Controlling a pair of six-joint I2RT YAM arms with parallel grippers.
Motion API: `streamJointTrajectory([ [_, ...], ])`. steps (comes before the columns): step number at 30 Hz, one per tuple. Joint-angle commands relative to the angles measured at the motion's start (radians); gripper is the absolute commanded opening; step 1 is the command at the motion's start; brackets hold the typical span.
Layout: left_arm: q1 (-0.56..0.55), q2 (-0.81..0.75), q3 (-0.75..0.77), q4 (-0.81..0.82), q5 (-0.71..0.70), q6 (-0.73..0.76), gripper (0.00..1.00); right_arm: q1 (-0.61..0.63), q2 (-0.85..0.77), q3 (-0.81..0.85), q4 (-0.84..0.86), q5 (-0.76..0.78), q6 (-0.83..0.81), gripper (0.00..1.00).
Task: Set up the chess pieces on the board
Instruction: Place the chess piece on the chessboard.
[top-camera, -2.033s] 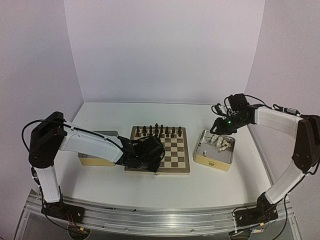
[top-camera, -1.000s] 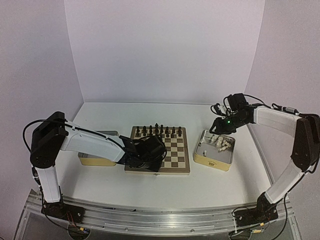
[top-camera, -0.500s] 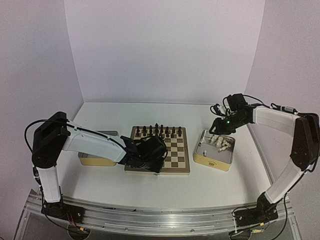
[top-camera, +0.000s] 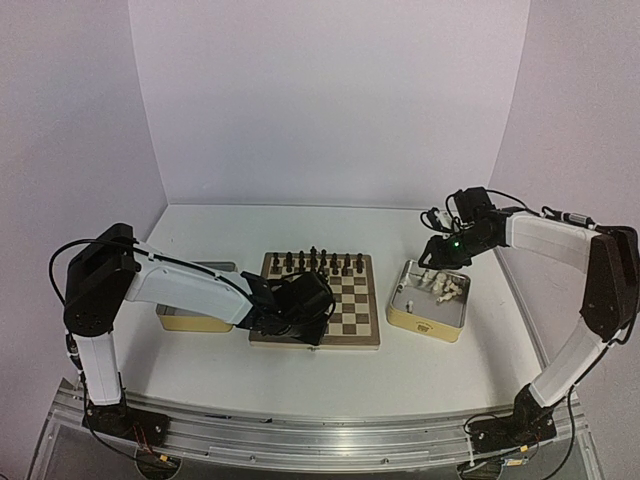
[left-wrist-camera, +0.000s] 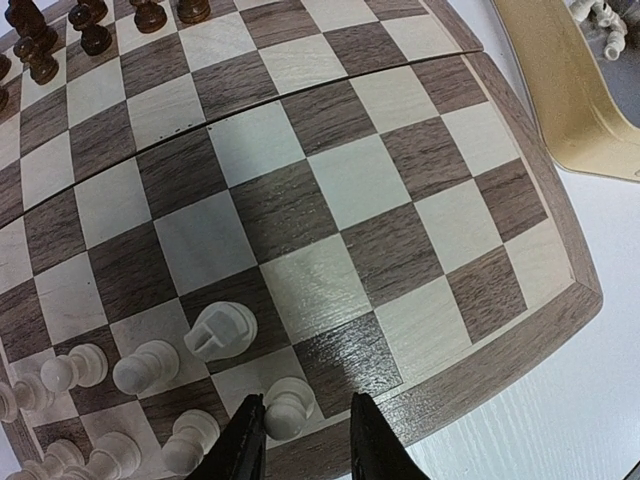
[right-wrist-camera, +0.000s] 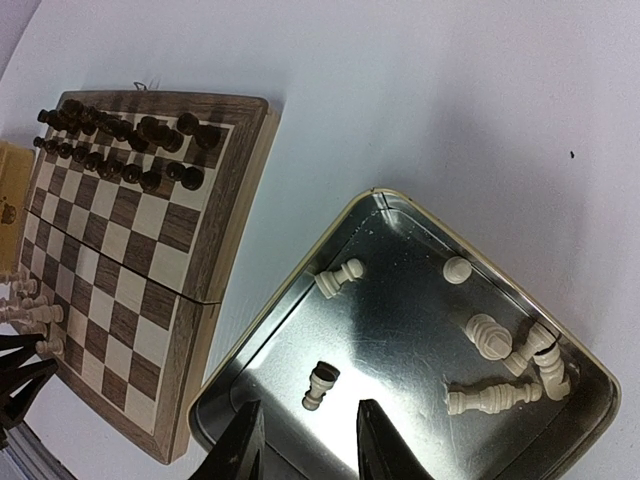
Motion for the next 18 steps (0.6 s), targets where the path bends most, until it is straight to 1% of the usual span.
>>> streamJointTrajectory([
  [1,-0.005,-0.002,0.036,-0.010,-0.018,-0.005,0.29,-0.004,0.004,0.035,0.003,-0.020,-0.007,0.31],
  [18,-0.005,-0.009,0.050,-0.027,-0.033,-0.009,0.31,-0.005,0.016,0.041,0.003,-0.029,-0.007,0.31],
])
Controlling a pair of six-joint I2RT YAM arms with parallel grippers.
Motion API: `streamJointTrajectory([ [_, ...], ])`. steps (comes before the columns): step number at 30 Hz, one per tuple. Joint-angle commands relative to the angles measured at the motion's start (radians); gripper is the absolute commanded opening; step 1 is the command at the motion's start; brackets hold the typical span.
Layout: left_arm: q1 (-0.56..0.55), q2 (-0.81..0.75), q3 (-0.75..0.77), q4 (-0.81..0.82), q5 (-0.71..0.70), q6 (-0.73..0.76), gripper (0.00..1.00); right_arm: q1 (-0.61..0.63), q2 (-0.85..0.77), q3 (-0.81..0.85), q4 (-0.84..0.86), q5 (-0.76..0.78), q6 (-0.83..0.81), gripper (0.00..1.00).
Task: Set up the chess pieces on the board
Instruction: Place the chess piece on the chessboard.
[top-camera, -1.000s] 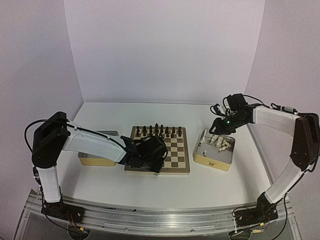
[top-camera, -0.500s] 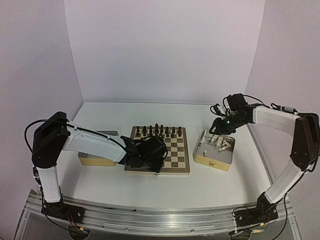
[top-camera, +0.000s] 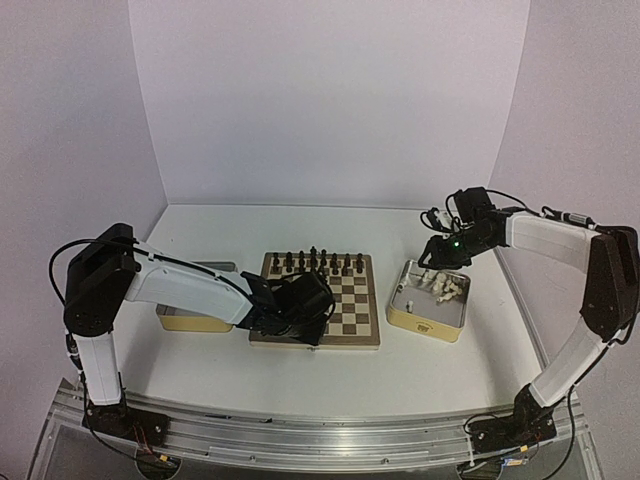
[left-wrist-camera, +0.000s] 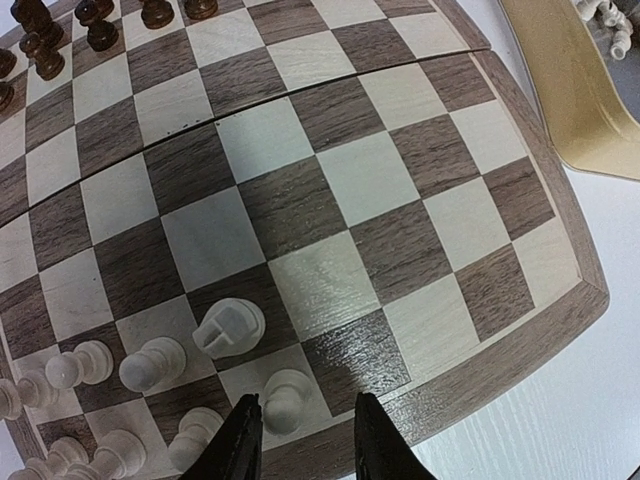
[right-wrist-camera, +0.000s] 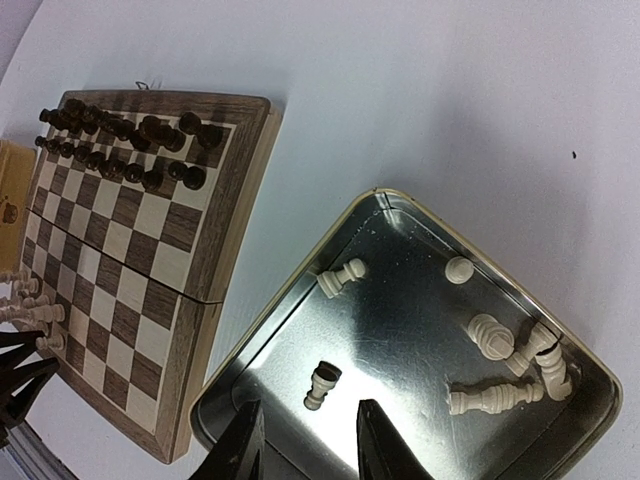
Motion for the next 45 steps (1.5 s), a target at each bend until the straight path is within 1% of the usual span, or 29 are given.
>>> streamJointTrajectory([
  [1,-0.005,-0.006,0.053,-0.019,-0.024,-0.005,0.31,-0.004,0.018,0.042,0.003,-0.024,-0.007,0.31],
  [15,-0.006,-0.004,0.090,-0.047,-0.028,0.005,0.34,-0.005,0.039,0.058,0.003,-0.028,-0.009,0.31],
  [35,-0.006,-0.025,0.152,-0.105,-0.046,0.015,0.40,-0.004,0.057,0.082,0.003,-0.037,-0.007,0.31],
  [42,-0.006,0.001,0.207,-0.105,0.025,0.065,0.36,-0.004,0.052,0.079,0.003,-0.041,-0.004,0.31],
  [45,-0.005,0.019,0.265,-0.126,0.062,0.088,0.35,-0.005,0.044,0.082,0.003,-0.044,-0.001,0.31],
])
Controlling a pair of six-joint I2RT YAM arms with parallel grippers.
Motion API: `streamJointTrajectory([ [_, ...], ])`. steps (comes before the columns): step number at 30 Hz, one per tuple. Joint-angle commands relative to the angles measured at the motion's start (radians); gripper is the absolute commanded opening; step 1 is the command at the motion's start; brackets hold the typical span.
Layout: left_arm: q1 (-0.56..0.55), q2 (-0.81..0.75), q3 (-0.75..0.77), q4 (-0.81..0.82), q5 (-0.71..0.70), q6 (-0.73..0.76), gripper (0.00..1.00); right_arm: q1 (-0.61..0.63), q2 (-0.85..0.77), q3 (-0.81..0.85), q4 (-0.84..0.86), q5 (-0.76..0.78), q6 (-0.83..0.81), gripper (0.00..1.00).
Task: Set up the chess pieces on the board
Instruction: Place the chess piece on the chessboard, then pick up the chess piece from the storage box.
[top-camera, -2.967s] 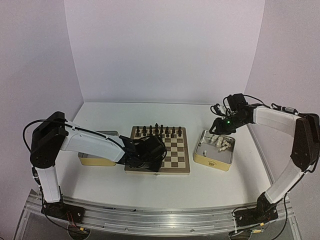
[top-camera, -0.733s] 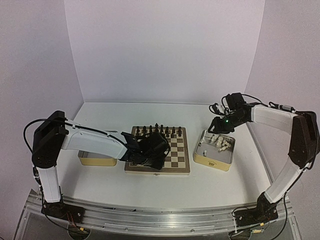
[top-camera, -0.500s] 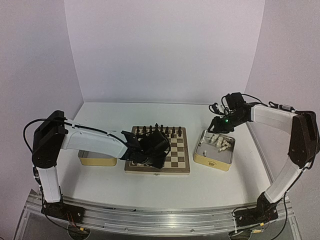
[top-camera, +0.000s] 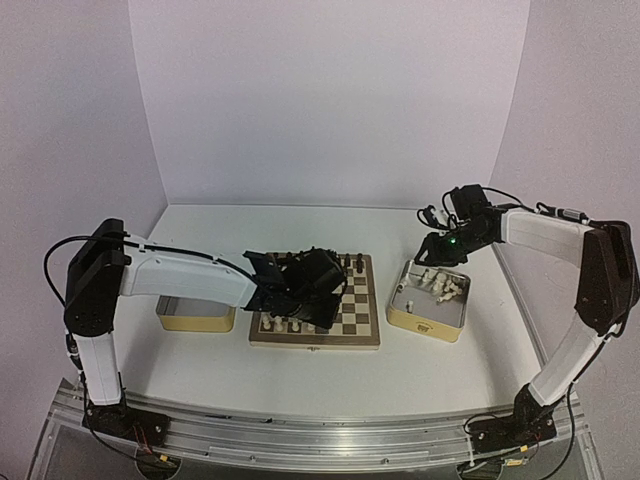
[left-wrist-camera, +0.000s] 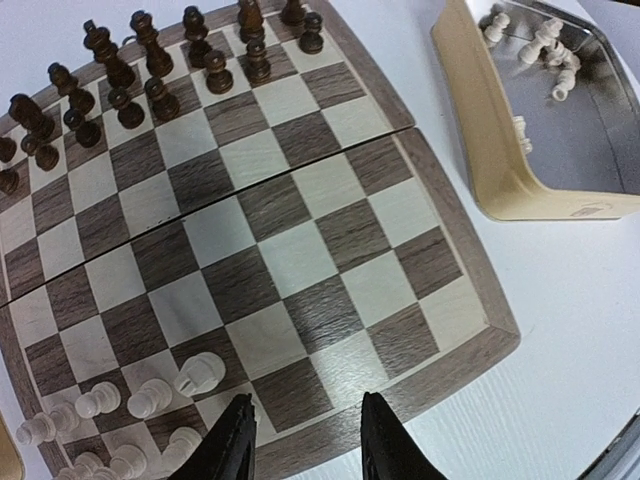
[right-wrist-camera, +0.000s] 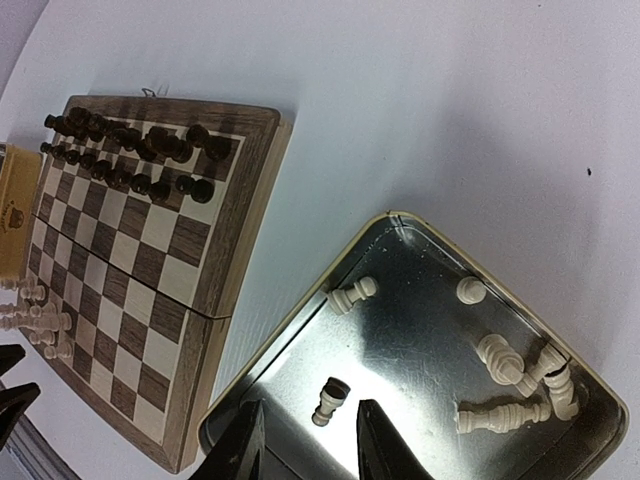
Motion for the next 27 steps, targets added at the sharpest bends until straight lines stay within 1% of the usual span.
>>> streamJointTrajectory([
  [1,-0.005,0.027,0.123,-0.025,0.068,0.058,0.35,-0.005,-0.008,0.037,0.002,-0.021,0.001,0.31],
  [7,0.002,0.116,0.374,-0.151,0.141,0.095,0.36,-0.005,-0.054,0.052,-0.034,0.010,0.025,0.31],
  [11,0.030,0.147,0.482,-0.187,0.204,0.087,0.37,-0.004,-0.099,0.050,-0.089,0.078,0.079,0.30],
  [15,0.096,0.136,0.524,-0.175,0.308,0.034,0.38,-0.004,-0.155,0.010,-0.133,0.159,0.137,0.28],
  [17,0.132,0.123,0.525,-0.159,0.378,0.003,0.38,-0.002,-0.159,0.007,-0.177,0.144,0.166,0.27],
  [19,0.163,0.113,0.525,-0.141,0.422,-0.022,0.39,0.011,-0.130,0.024,-0.245,0.110,0.170,0.26],
  [22,0.183,0.113,0.543,-0.134,0.435,-0.036,0.39,0.090,-0.076,0.032,-0.301,0.169,0.179,0.27],
  [27,0.185,0.137,0.594,-0.190,0.418,-0.050,0.39,0.159,0.000,0.035,-0.311,0.234,0.328,0.29],
])
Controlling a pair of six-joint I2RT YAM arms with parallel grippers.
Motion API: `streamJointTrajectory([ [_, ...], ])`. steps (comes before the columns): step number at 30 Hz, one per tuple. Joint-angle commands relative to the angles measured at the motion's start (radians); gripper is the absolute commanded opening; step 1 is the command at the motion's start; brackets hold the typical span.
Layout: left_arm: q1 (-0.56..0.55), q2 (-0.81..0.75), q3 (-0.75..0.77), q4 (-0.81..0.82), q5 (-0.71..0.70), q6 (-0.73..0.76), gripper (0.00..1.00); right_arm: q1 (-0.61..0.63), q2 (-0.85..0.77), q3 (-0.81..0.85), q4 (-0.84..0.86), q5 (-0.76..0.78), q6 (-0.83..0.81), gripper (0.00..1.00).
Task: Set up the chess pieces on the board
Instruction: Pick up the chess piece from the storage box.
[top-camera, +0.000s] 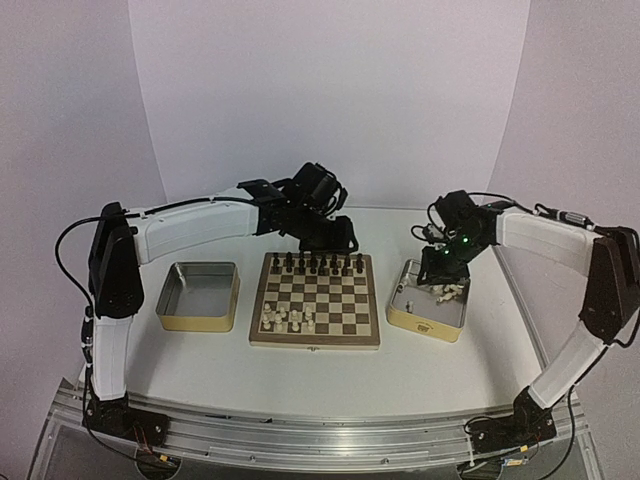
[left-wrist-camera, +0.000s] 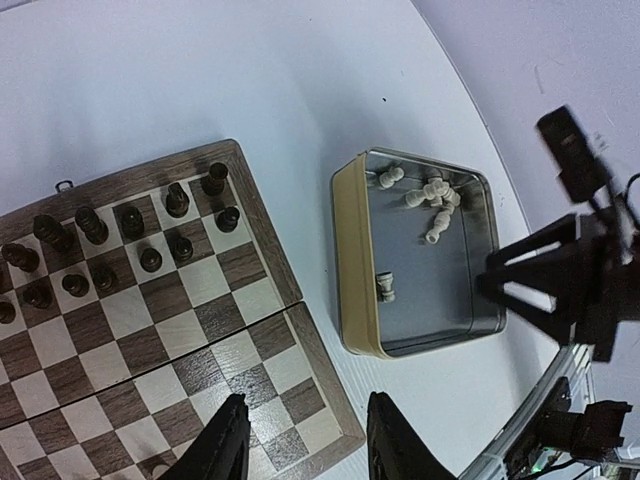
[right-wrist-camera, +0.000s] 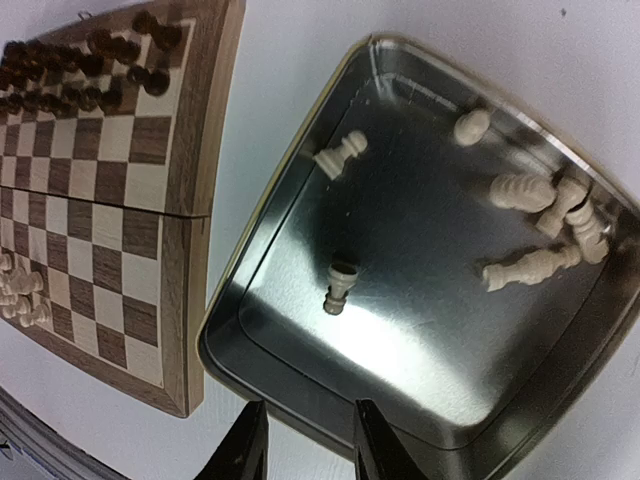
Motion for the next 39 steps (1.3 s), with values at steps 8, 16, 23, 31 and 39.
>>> streamJointTrajectory([
  [8,-0.021,-0.021,0.072,-0.036,0.017,-0.049,0.40,0.091,0.174,0.006,-0.041,0.097,0.219,0.30],
  [16,-0.021,-0.022,0.063,-0.036,0.020,-0.055,0.40,0.091,0.252,0.015,0.021,0.125,0.204,0.30],
  [23,-0.021,-0.030,0.046,-0.027,0.023,-0.056,0.40,0.092,0.323,0.052,0.074,0.157,0.214,0.28],
  [31,-0.021,-0.025,0.050,-0.028,0.024,-0.050,0.40,0.092,0.351,0.067,0.095,0.200,0.218,0.18],
  [39,-0.014,-0.005,0.075,-0.033,0.050,-0.047,0.40,0.090,0.340,0.076,0.097,0.189,0.200,0.04],
])
